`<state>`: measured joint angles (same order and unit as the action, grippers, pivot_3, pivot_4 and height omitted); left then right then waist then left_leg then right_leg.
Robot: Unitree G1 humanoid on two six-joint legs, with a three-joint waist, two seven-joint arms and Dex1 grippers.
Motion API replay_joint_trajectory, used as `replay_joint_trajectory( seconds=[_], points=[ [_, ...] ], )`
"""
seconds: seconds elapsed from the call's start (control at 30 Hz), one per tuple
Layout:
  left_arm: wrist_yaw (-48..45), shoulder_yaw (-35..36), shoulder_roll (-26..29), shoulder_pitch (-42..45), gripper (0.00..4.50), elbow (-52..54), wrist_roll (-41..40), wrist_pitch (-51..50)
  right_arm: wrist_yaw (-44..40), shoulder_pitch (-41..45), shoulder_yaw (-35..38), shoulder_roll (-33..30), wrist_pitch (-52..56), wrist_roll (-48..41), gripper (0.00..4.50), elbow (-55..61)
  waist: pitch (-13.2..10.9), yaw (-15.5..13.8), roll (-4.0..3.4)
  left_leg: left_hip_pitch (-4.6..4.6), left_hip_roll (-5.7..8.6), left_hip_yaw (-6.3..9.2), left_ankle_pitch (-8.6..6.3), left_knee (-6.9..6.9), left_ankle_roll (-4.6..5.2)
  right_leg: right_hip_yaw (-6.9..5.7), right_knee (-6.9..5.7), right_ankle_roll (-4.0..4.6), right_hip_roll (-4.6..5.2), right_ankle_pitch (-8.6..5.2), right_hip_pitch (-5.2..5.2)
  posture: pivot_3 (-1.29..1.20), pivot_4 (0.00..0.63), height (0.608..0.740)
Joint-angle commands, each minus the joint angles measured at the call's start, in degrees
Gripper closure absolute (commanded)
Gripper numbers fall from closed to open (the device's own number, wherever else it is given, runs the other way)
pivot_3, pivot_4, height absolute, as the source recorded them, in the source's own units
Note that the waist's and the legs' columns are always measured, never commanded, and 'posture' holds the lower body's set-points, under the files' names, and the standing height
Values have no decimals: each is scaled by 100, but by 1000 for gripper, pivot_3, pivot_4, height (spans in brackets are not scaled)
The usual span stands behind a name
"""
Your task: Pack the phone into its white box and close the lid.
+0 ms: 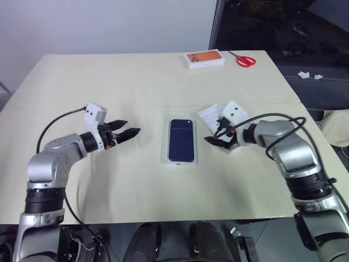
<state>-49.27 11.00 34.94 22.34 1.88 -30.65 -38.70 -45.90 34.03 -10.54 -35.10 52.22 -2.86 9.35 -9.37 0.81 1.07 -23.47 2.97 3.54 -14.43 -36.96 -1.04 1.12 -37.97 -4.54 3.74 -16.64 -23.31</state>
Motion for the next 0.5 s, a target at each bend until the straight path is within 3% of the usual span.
replay_joint_trajectory(
  seconds=[0.03, 0.17, 0.37, 0.5],
  points=[
    [-281, 182, 136, -128, 745, 176, -127, 335, 375, 261, 105, 150, 827, -60, 112, 143, -1, -9, -2, 0, 0, 0, 0, 0, 0, 0, 0, 0, 0, 0, -1, 0, 150, 740],
    [-263, 166, 103, -193, 745, 137, -97, 462, 404, 638, 255, 315, 1853, -442, 112, 145, -3, -9, -3, -2, 0, -1, -1, -1, 1, 0, 0, 1, 1, 0, -1, 0, 150, 740],
    [-43, 66, -252, -179, 745, 236, -175, 452, 289, 826, -211, -309, 2995, -865, 112, 351, -5, -34, -3, -6, 4, 0, -8, -4, 14, -4, 4, 1, 7, 0, 1, 0, 150, 740],
    [120, 79, -443, -356, 745, 396, -217, 461, 694, 902, 26, -292, 3541, -890, 112, 215, -6, 12, -4, -8, 5, -3, -10, -5, 17, 0, 2, 0, 7, 1, -3, 0, 150, 740]
  ],
)
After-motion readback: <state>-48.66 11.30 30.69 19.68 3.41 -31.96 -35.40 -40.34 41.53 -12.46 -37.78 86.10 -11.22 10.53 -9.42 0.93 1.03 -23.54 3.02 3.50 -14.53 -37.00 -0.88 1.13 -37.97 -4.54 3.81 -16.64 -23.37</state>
